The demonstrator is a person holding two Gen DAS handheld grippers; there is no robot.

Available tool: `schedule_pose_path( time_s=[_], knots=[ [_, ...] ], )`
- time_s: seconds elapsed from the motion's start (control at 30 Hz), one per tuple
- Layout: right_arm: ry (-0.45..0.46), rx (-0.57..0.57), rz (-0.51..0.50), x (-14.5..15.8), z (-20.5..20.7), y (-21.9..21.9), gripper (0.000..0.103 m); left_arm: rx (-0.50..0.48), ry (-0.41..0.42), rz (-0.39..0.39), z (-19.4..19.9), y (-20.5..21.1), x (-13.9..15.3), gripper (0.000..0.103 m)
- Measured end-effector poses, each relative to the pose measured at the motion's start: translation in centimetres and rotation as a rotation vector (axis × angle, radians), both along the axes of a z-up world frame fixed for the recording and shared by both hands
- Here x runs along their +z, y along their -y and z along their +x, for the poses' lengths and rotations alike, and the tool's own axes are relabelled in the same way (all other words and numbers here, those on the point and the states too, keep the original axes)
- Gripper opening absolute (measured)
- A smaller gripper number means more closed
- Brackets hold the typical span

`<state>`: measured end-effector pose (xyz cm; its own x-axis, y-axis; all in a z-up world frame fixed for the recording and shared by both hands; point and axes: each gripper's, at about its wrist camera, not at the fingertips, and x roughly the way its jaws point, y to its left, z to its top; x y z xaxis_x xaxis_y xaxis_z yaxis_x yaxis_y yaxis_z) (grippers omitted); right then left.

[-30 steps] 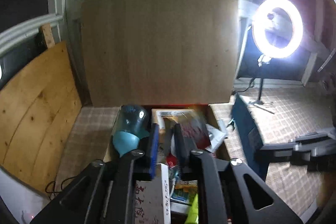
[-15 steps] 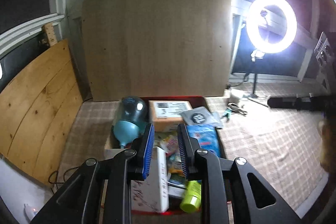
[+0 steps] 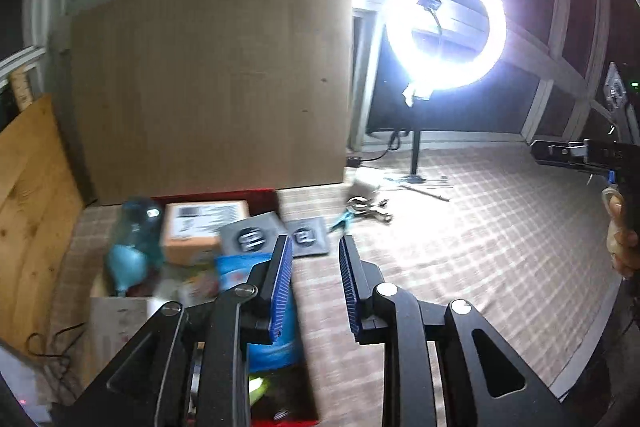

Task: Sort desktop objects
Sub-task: 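Move both open tools over the metal clip and white pen on the cloth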

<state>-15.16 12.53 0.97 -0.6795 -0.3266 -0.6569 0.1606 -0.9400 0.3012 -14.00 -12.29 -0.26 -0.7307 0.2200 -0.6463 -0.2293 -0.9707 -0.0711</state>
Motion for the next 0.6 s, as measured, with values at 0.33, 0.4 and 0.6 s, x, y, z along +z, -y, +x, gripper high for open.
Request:
schedule_pose_path(
  time_s=[0.33, 0.4, 0.6],
  knots=[
    [0.007, 0.081, 0.152, -5.1, -6.7, -5.6, 0.039, -0.06, 0.088, 0.005, -7.7, -9.0, -4.0, 0.031],
    [0.021, 0.098, 0.177, -6.8, -8.5, -6.5, 0.039, -0.058, 0.129, 0.018, -9.5, -10.0, -5.6, 0.031],
    [0.114, 0.157, 0.219, -13.4, -14.8, -7.7, 0.038, -0.05, 0.251, 0.055, -14.7, -13.2, -10.4, 0.028]
  ],
)
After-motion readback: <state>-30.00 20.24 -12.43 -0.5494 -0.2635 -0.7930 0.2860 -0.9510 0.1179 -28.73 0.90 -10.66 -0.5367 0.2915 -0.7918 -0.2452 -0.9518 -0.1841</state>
